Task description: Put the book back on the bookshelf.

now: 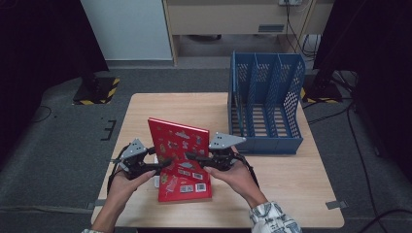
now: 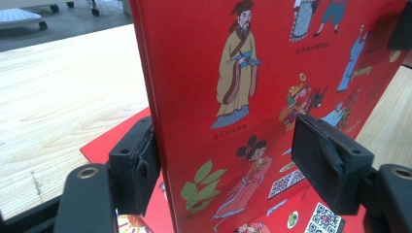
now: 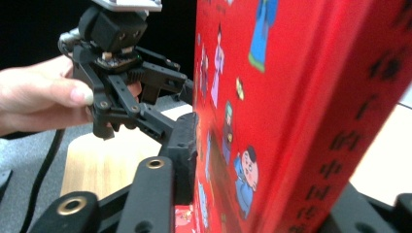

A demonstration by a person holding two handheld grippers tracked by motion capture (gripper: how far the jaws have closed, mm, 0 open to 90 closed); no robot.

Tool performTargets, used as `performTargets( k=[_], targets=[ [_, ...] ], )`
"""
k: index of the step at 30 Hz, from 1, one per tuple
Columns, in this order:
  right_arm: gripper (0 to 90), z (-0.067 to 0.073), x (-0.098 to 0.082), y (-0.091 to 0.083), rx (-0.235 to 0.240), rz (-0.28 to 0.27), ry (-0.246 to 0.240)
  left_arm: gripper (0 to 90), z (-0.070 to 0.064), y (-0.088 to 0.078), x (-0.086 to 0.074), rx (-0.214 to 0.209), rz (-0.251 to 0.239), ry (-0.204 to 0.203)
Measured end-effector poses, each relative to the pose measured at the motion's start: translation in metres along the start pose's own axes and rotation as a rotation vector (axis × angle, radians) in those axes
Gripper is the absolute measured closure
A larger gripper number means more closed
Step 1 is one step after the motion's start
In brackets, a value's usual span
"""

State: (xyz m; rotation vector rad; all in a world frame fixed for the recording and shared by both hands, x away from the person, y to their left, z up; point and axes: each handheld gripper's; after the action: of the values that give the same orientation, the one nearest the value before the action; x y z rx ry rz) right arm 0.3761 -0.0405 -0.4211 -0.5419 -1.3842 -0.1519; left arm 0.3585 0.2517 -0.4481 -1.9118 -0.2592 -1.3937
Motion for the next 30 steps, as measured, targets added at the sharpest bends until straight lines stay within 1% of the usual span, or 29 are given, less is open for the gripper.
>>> performTargets(
  k=[3,9,12,14,16,18,22,27,30],
  targets=[
    [63.4,0.0,0.003,-0.002,-0.004,-0.01,-0.003,27.5,-0.001,0.0,0.0,0.004,0.001,0.001],
    [72.1,-0.001,0.01,-0.005,-0.017,-0.03,-0.007,28.0,-0.001,0.0,0.0,0.011,0.002,0.001],
    [73.9,-0.001,0.011,-0.004,-0.005,-0.03,-0.004,28.1,-0.001,0.0,0.0,0.017,0.002,-0.001],
    [76.8,-0.001,0.01,-0.004,0.016,-0.03,-0.002,28.0,-0.001,0.001,0.001,0.024,0.0,-0.007],
    [78.8,0.001,0.01,-0.003,0.043,-0.036,-0.006,25.9,-0.001,0.001,0.001,0.028,-0.007,-0.019],
    [79.3,0.001,0.01,-0.002,0.039,-0.041,-0.008,24.9,0.0,0.0,0.001,0.046,-0.014,-0.023],
    [79.5,-0.001,0.01,0.001,0.011,-0.054,-0.022,21.5,0.004,-0.004,-0.001,0.063,-0.027,-0.048],
    [79.2,-0.011,0.013,0.006,-0.012,-0.051,-0.024,20.9,0.008,-0.006,-0.006,0.075,-0.017,-0.059],
    [78.9,-0.016,0.013,0.009,-0.036,-0.059,-0.013,20.5,0.009,-0.007,-0.009,0.09,-0.001,-0.052]
  ],
)
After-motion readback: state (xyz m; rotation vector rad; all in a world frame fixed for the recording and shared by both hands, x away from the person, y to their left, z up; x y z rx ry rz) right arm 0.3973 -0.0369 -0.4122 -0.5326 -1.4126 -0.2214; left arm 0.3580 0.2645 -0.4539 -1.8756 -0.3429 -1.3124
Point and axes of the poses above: each handheld gripper's, and its own axes: y roughly forward along the jaws, x roughly out of its top, z roughly to its left, and after that the axes turned 3 degrees about -x, right-handed
